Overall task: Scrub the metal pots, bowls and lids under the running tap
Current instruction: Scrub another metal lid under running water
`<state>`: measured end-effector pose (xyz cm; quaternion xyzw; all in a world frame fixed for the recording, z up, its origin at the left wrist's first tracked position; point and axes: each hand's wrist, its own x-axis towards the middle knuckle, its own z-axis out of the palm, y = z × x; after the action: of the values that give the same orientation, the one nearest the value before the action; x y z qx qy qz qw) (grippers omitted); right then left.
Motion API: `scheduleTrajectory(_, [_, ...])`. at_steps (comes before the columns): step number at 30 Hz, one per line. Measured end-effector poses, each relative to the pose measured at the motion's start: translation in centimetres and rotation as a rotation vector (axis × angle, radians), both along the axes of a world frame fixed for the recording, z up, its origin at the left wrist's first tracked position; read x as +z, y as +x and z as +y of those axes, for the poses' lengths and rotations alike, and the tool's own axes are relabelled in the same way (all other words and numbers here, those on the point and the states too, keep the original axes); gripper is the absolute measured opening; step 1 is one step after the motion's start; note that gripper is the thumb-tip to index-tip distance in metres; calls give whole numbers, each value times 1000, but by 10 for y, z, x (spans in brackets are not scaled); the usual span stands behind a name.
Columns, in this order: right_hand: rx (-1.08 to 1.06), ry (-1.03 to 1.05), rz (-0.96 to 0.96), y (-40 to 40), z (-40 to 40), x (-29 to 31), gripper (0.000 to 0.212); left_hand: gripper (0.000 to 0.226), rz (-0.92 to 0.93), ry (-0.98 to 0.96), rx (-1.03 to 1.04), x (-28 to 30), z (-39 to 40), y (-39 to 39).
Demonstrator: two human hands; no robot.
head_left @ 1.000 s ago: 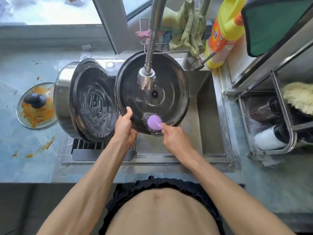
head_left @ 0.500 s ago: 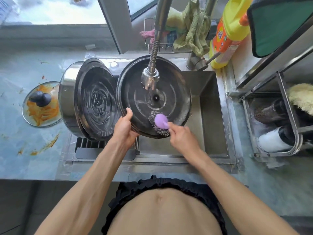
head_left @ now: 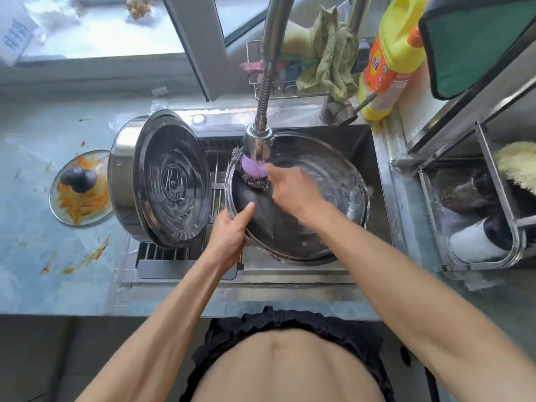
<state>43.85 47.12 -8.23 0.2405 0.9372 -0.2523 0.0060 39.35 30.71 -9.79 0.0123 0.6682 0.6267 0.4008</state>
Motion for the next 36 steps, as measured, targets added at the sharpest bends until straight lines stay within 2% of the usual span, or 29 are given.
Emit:
scheduleTrajectory(4, [-76,77,-129,-10,34,-5,56,17,77,-29,22,3,-14,-9])
scheduleTrajectory(9, [-156,137,-272,27,52,-25,45,16,107,-66,176,2,-20,-19])
scheduleTrajectory(12, [-144,77,-375,58,51,-32,40,15,151,-124,253,1,-11,-20])
scheduleTrajectory(15, [-108,-78,-422,87,41,-31,35,13,199,-181,276,0,1,-17])
scheduleTrajectory(17, [-43,-211,-379,103,21,-28,32,13,230,-192,278,-2,9,-15])
scheduleTrajectory(19, [-6,-339,-255,112,-6,-18,31,15,230,-192,257,-4,16,-11])
scheduleTrajectory(23, [-65,-392,-50,113,-33,-12,31,19,108,-173,195,-8,18,-9])
scheduleTrajectory(26, [-107,-363,-101,117,-28,-17,28,37,49,-160,194,-5,10,-15])
scheduleTrajectory(31, [-235,-115,-261,123,8,-18,29,17,53,-153,201,5,-8,-26])
scheduleTrajectory(36, [-326,-36,-301,93,45,-22,37,25,30,-239,74,2,-13,-24])
